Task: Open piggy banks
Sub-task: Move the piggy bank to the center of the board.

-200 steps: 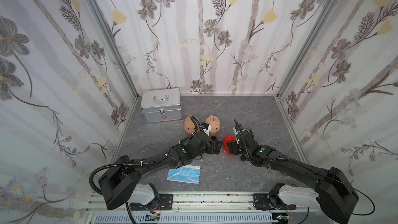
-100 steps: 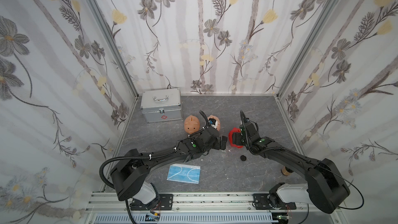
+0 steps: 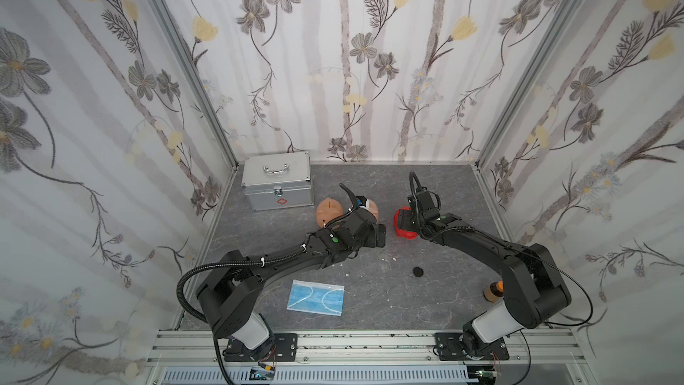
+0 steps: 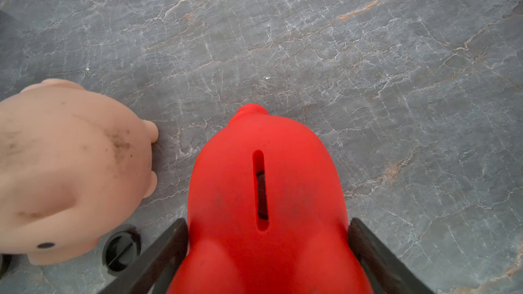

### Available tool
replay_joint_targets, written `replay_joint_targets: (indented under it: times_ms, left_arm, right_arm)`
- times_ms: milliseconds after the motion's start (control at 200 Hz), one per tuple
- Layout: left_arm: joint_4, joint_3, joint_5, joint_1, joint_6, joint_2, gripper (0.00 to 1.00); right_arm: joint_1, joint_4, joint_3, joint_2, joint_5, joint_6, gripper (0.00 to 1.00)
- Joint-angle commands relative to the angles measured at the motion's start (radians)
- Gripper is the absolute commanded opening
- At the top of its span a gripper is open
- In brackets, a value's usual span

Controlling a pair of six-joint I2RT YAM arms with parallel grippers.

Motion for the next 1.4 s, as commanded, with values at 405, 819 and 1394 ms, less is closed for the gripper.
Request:
replay_joint_targets:
  times_ms: [405, 819, 1394]
  left_arm:
    - [0.001, 0.028, 0.018, 0.016, -0.005, 0.015, 1.00]
    - [0.001, 0.016, 0.016, 0.015, -0.015, 0.004, 1.00]
    - [0.082, -0.122, 0.052, 0.016, 0.005, -0.133, 1.00]
  right_arm:
    - [-0.033, 0.050, 0.078, 0.078, -0.023, -0.083, 0.77]
    - [-0.032, 0.045, 0.123, 0.119, -0.031, -0.054, 0.80]
    - [-0.032, 0.036, 0.090, -0.096, -0.066, -0.039, 0.99]
